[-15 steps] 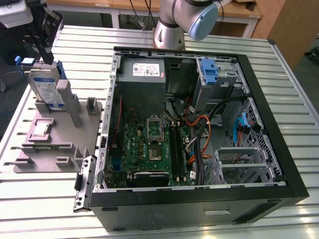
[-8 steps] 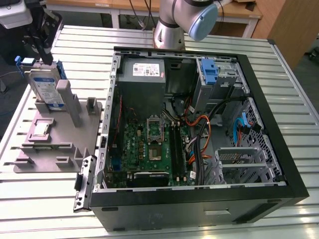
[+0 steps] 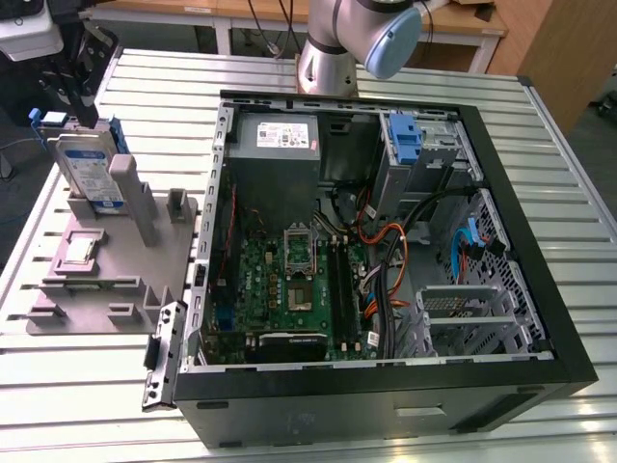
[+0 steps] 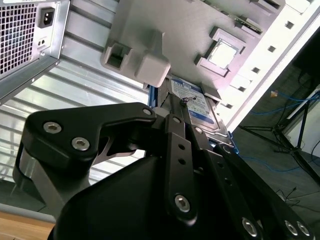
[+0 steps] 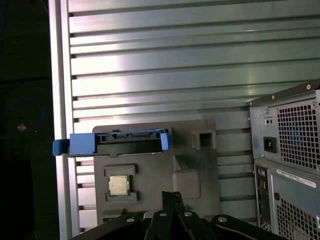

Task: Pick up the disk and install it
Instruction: 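Reach for the disk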

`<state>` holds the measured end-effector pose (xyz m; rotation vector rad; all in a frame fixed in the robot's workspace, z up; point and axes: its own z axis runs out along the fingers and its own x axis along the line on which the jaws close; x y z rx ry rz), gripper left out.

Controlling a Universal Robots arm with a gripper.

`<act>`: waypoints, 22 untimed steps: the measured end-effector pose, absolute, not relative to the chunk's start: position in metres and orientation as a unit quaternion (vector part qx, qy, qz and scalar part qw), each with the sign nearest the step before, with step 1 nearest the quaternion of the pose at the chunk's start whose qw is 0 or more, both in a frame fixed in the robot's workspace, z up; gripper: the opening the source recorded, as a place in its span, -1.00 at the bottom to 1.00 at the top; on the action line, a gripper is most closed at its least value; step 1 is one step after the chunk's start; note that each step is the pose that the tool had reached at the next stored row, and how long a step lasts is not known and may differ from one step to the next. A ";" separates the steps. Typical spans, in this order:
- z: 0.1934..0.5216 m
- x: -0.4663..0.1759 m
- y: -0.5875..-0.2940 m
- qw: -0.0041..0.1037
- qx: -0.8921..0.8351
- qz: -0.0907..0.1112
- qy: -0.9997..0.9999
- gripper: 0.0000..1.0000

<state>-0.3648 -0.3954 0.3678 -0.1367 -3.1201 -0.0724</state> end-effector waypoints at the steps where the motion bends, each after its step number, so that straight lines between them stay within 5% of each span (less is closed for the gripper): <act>1: 0.368 -0.365 -0.395 0.009 -0.044 -0.023 -0.999 -0.79; 22: 0.355 -0.380 -0.384 0.009 -0.028 -0.030 -0.999 -0.79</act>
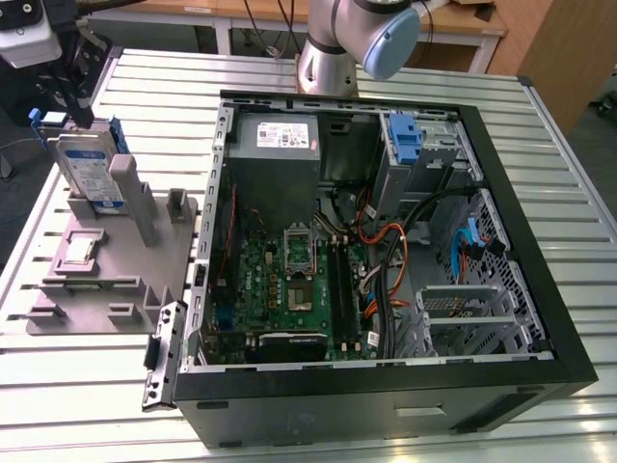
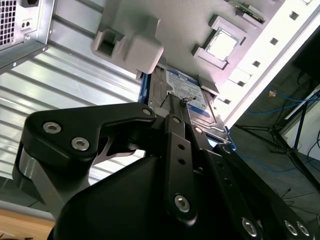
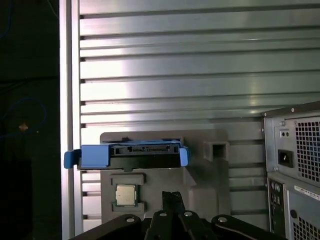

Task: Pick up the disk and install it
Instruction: 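Reach for the disk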

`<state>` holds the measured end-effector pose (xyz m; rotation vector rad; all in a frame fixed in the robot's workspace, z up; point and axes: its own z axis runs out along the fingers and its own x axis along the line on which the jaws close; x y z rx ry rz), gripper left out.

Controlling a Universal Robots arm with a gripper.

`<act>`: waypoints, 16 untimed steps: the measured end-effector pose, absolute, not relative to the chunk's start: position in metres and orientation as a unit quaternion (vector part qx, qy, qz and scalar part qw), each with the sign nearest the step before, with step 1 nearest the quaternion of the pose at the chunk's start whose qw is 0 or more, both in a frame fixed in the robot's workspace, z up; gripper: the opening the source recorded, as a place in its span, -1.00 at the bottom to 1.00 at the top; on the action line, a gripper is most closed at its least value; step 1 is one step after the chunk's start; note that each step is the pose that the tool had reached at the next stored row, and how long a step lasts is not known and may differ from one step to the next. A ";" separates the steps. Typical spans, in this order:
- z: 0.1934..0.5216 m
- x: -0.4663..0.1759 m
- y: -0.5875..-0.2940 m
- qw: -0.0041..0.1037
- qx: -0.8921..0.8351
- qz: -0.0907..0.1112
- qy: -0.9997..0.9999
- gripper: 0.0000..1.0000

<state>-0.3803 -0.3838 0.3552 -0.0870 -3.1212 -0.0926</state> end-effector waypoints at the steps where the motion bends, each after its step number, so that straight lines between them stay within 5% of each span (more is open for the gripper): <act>1: 0.354 -0.381 -0.383 0.009 -0.027 -0.030 -0.999 -0.79; 16: 0.347 -0.394 -0.363 0.009 -0.016 -0.033 -0.999 -0.79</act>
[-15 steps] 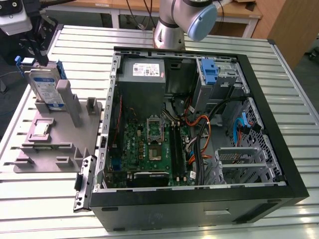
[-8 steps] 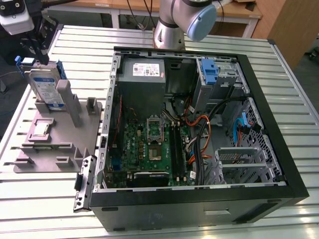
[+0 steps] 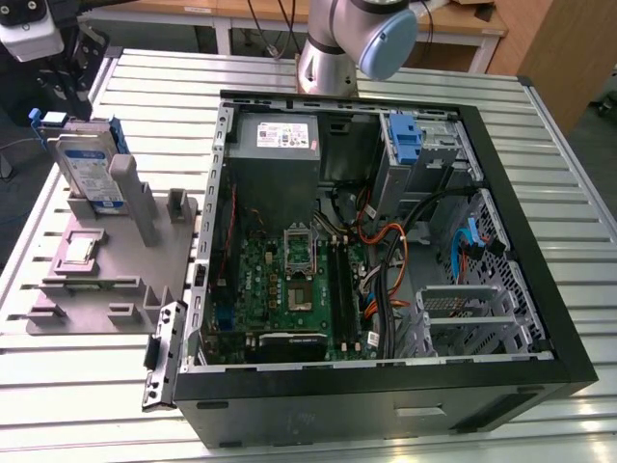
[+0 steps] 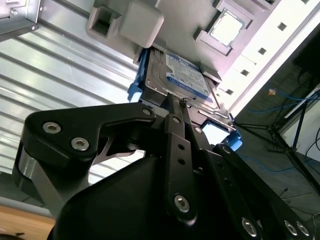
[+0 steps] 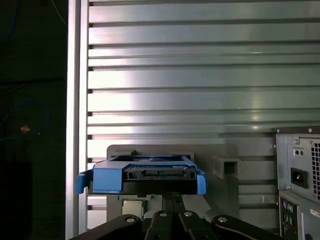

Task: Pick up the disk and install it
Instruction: 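Reach for the disk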

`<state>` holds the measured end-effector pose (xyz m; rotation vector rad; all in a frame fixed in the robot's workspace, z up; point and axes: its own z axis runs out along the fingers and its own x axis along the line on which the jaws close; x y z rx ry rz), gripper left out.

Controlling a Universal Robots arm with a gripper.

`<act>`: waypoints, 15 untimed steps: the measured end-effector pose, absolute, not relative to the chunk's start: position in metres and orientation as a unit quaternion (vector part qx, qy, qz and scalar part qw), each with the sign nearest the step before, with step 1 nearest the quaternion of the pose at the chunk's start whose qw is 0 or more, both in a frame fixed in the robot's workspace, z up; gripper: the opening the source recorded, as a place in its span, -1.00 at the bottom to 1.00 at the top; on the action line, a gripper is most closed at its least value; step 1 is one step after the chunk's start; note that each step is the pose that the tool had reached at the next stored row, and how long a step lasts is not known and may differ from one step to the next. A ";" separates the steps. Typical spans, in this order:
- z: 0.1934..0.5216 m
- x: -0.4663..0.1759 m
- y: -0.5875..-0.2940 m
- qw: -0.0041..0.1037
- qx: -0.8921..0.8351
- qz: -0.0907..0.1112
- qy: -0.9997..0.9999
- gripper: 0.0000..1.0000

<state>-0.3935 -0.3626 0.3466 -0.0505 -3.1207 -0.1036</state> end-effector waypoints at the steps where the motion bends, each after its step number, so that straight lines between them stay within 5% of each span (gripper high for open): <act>1: 0.346 -0.395 -0.361 0.009 -0.016 -0.033 -0.999 -0.79; 15: 0.342 -0.411 -0.354 0.009 -0.008 -0.017 -1.000 -0.79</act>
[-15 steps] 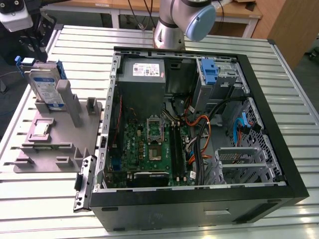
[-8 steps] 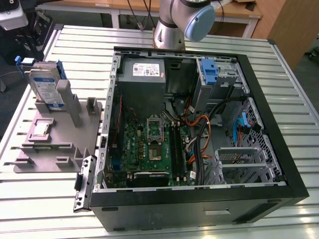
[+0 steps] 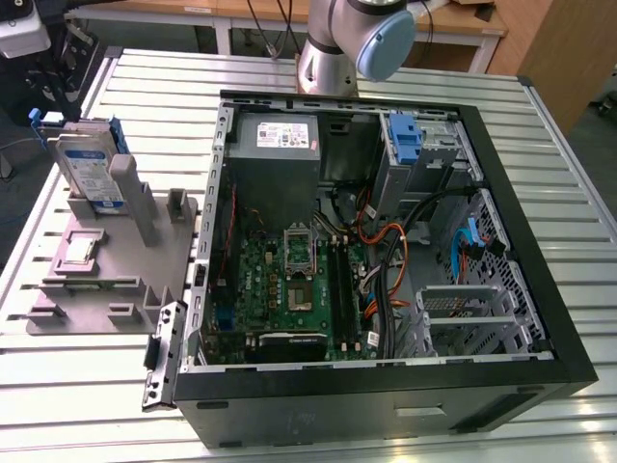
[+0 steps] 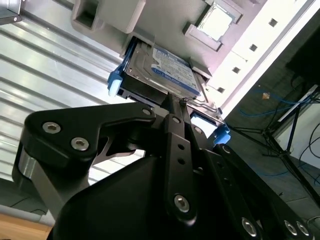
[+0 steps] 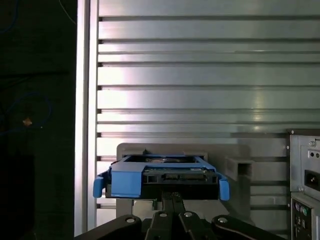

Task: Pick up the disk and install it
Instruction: 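Reach for the disk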

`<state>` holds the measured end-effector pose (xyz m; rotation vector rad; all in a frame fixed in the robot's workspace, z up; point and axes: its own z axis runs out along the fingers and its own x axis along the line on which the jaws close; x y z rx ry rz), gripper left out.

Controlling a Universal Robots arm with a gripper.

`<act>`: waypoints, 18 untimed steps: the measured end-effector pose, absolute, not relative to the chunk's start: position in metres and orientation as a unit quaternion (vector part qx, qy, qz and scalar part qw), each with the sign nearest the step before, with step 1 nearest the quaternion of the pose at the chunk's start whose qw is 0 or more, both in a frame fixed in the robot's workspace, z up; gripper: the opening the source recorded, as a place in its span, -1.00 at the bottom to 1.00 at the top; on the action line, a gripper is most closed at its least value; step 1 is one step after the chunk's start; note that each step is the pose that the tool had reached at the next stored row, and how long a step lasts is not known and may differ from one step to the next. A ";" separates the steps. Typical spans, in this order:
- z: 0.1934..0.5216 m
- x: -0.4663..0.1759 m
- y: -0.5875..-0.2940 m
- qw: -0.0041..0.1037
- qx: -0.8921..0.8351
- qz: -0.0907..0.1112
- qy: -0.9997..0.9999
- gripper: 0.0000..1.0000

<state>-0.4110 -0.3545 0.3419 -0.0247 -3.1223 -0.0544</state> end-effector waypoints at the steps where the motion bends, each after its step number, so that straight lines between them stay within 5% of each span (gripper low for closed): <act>1: 0.342 -0.411 -0.354 0.009 -0.007 -0.016 -1.000 -0.79; 18: 0.338 -0.417 -0.349 0.006 0.000 -0.017 -1.000 -0.79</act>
